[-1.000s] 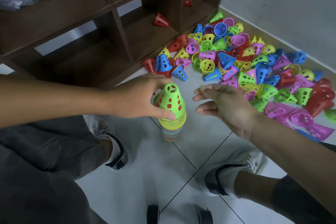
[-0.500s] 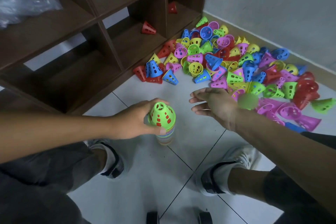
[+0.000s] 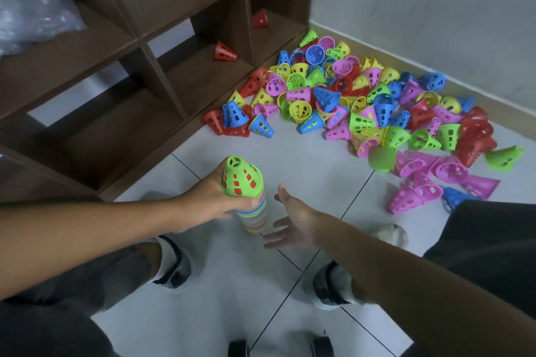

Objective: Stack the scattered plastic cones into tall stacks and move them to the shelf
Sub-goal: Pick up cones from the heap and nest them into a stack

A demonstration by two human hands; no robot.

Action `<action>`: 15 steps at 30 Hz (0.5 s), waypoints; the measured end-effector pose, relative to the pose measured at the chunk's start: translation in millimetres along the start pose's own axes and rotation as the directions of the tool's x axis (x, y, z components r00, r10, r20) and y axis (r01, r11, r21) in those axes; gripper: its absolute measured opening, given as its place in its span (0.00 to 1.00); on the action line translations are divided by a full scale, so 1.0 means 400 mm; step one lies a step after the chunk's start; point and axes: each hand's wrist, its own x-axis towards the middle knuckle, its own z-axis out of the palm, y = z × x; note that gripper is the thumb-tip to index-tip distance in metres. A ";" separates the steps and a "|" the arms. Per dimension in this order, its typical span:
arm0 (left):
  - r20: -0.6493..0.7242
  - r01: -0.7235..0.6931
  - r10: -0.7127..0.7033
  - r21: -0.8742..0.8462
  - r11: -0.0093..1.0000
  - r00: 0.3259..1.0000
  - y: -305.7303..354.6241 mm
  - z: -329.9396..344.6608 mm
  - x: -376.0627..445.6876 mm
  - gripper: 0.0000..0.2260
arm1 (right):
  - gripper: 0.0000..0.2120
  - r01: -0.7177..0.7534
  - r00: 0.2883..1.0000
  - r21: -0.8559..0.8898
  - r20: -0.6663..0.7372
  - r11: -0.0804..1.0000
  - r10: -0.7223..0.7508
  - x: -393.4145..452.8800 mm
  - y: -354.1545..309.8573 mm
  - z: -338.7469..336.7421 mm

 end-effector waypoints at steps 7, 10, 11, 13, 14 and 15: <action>-0.045 -0.016 0.011 -0.123 0.992 0.999 0.005 0.031 0.005 0.27 | 0.31 0.078 0.993 0.241 0.070 0.967 -0.097 0.072 0.026 0.048; -0.071 -0.023 0.013 -0.152 0.988 0.997 -0.001 0.037 0.011 0.28 | 0.27 0.123 0.991 0.305 0.010 0.945 -0.132 0.076 0.015 0.065; -0.078 -0.024 0.012 -0.161 0.987 0.997 0.001 0.041 0.016 0.27 | 0.26 0.133 0.990 0.300 0.005 0.945 -0.141 0.074 0.008 0.067; -0.074 -0.030 0.018 -0.164 0.986 0.997 0.014 0.055 0.035 0.25 | 0.25 0.157 0.987 0.285 -0.024 0.946 -0.157 0.066 -0.007 0.060; -0.065 -0.038 0.028 -0.160 0.986 0.997 0.024 0.067 0.046 0.25 | 0.25 0.169 0.986 0.290 -0.047 0.942 -0.162 0.062 -0.013 0.050; -0.057 -0.050 0.042 -0.156 0.986 0.998 0.035 0.080 0.057 0.25 | 0.25 0.179 0.984 0.305 -0.063 0.935 -0.168 0.059 -0.021 0.037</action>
